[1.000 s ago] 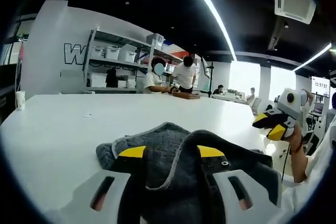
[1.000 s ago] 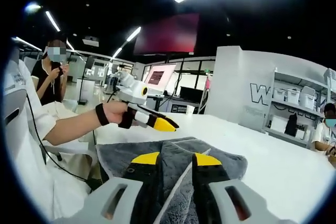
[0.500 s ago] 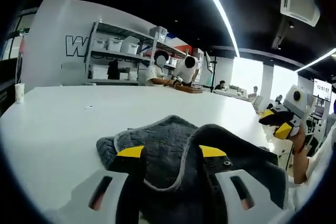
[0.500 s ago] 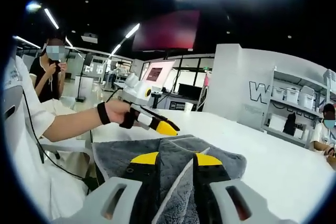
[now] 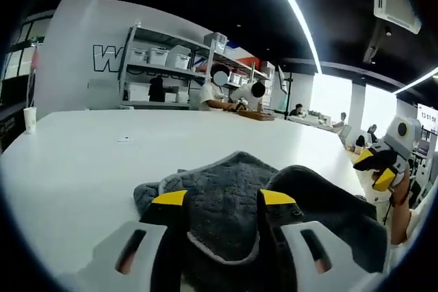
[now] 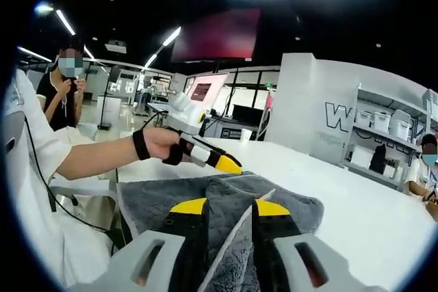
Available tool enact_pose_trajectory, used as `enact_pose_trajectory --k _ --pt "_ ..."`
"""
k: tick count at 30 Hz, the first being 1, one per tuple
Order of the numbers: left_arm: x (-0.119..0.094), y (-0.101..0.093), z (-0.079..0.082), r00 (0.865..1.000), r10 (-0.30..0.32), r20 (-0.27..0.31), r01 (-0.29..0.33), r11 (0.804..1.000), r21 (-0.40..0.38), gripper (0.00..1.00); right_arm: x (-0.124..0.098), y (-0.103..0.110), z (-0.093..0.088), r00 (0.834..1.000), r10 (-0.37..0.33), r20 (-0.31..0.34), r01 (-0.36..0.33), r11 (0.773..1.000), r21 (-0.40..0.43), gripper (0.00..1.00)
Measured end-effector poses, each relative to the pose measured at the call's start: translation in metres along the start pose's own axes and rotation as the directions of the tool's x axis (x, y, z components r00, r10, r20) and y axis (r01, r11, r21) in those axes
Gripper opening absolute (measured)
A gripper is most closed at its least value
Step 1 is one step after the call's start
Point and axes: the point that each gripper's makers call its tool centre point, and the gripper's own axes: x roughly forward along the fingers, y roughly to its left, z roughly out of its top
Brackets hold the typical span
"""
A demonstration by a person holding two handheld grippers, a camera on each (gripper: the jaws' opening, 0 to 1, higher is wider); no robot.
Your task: Open the folded towel by lifting each exposed corner and separating the folded layers until the towel lies flat within the target outline without major curled edges
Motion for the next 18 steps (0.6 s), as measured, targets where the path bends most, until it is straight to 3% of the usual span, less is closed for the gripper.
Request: enact_pose_trajectory --k 7,18 --pt "0.005 0.008 0.002 1.0 0.024 0.015 -0.024 1.0 0.003 0.41 0.003 0.0 -0.001 1.0 -0.003 -0.004 0.003 1.0 0.005 0.2" --pt "0.009 0.014 -0.006 0.999 0.052 -0.006 -0.052 0.999 0.005 0.41 0.007 -0.006 0.003 1.0 -0.028 -0.005 0.028 1.0 0.002 0.2"
